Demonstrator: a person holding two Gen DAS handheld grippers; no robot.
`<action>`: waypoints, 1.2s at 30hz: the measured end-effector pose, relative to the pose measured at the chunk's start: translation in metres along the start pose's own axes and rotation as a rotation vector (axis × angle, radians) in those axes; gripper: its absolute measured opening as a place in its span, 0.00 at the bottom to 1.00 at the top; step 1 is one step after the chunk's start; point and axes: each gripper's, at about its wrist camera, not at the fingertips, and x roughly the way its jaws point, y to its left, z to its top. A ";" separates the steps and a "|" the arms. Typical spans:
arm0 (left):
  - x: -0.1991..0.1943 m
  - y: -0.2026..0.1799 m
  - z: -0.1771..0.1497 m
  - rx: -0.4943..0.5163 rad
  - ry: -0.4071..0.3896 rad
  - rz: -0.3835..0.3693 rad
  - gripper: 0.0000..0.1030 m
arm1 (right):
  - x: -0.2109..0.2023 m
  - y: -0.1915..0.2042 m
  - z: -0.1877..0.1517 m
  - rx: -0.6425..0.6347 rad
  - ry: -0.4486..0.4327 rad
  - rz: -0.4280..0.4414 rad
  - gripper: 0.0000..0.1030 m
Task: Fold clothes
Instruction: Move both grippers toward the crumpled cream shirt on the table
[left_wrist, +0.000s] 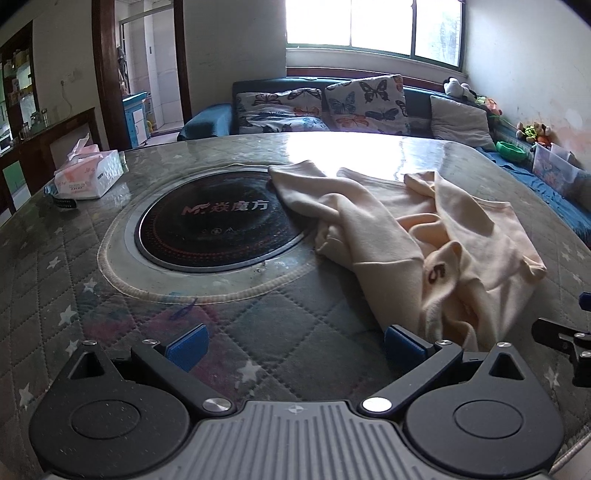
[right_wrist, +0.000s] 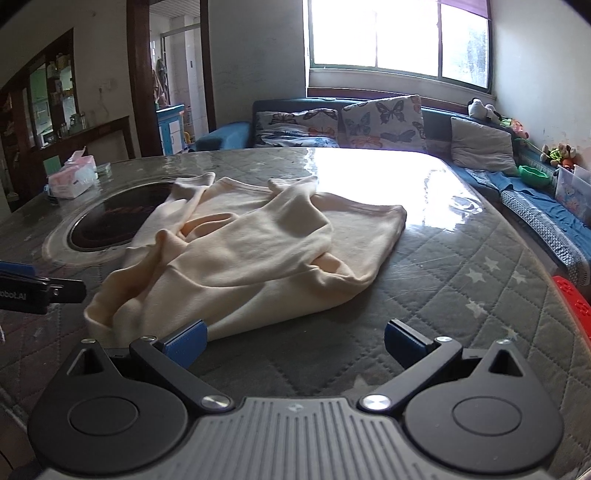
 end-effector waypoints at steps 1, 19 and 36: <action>-0.001 -0.001 0.000 0.004 -0.001 0.001 1.00 | -0.001 0.001 -0.001 0.000 -0.001 0.003 1.00; -0.002 -0.011 -0.004 0.036 0.014 -0.003 1.00 | -0.001 0.017 -0.002 -0.021 0.011 0.042 1.00; 0.001 -0.017 -0.001 0.048 0.016 -0.008 1.00 | 0.003 0.022 0.002 -0.034 0.013 0.056 1.00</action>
